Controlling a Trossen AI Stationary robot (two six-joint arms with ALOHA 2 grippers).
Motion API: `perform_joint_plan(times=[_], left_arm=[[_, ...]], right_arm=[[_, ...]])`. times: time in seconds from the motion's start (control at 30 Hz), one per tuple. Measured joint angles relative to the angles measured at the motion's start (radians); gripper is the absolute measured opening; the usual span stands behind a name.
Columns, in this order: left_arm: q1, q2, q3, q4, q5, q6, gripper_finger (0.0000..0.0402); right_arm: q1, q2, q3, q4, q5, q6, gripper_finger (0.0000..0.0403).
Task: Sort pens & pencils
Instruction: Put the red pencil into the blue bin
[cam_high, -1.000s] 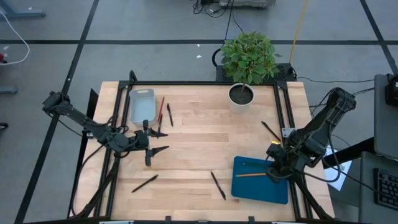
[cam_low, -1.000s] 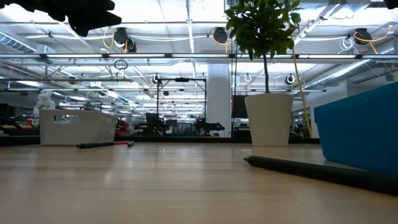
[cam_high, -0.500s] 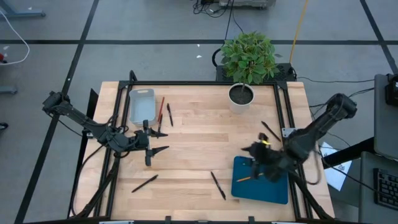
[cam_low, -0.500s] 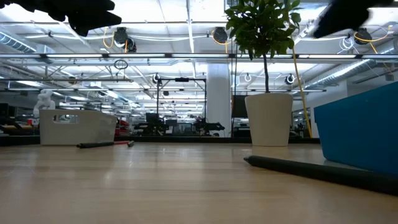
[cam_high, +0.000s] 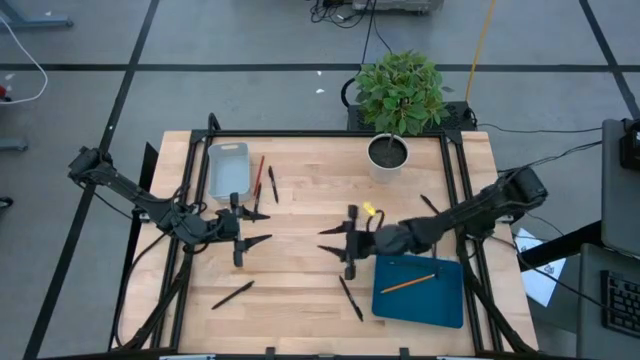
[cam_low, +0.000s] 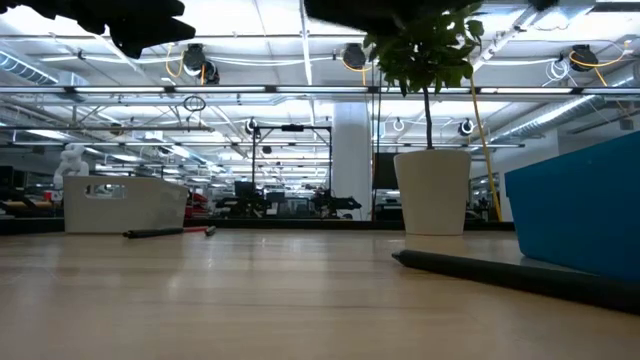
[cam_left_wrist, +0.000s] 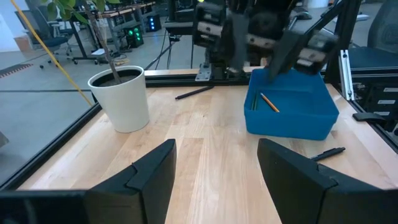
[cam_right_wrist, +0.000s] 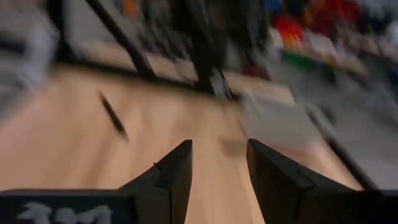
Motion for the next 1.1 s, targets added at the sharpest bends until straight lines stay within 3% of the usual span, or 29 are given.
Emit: perform_joint_plan(times=[0.1, 0.43, 0.77, 0.87, 1.1], left_arm=[[0.000, 0.000, 0.000, 0.000, 0.000, -0.005, 0.0232], [0.024, 0.002, 0.000, 0.021, 0.019, -0.016, 0.0232], [0.253, 0.184, -0.002, 0.121, 0.193, -0.002, 0.0232], [0.291, 0.188, 0.000, 0.203, 0.281, 0.052, 0.0232], [0.373, 0.183, 0.001, 0.227, 0.311, 0.080, 0.0232]], right_arm=[[-0.036, 0.029, -0.081, 0.288, -0.115, -0.056, 0.0143], [-0.075, -0.116, -0.450, 0.655, -0.056, 0.091, 0.0143], [-0.089, -0.220, -0.532, 0.657, -0.058, 0.074, 0.0143], [-0.107, -0.220, -0.532, 0.656, -0.058, 0.014, 0.0143], [-0.196, -0.220, -0.532, 0.700, -0.057, -0.063, 0.0143]])
